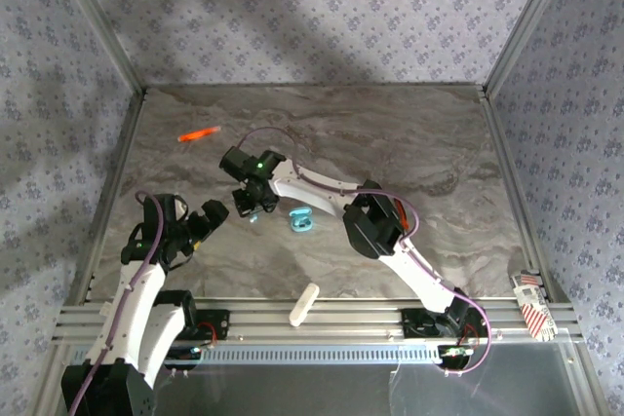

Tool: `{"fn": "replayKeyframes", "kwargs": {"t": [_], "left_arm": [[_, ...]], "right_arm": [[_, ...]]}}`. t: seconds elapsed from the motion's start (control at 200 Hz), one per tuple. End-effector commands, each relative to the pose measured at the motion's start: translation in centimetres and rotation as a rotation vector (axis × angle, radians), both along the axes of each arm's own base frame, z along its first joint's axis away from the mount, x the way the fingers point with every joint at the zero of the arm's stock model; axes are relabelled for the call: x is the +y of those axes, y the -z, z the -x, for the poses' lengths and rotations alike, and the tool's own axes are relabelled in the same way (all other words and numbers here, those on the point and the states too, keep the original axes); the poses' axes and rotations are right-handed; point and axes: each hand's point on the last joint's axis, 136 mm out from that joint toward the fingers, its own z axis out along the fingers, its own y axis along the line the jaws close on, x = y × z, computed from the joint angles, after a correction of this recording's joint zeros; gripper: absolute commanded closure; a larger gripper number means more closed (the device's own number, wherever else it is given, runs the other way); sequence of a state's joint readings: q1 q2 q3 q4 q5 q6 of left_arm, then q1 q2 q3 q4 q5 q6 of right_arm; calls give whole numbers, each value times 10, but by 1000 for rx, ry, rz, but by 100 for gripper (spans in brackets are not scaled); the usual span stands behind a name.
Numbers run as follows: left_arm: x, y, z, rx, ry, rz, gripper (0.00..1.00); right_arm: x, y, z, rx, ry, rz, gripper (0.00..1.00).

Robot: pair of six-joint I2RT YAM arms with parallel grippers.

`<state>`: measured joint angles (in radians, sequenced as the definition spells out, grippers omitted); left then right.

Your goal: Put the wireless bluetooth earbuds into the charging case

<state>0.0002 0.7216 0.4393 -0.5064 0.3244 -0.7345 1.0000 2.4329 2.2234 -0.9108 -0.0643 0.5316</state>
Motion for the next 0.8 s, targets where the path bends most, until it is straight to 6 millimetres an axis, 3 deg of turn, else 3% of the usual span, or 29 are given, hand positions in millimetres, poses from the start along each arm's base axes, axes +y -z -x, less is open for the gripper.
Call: {"fn": "replayKeyframes", "kwargs": {"t": [0.0, 0.794], "left_arm": [[2, 4, 4, 18, 7, -12, 0], [2, 5, 5, 22, 7, -12, 0]], "right_arm": [[3, -9, -1, 35, 31, -54, 62], [-7, 31, 5, 143, 52, -8, 67]]}}
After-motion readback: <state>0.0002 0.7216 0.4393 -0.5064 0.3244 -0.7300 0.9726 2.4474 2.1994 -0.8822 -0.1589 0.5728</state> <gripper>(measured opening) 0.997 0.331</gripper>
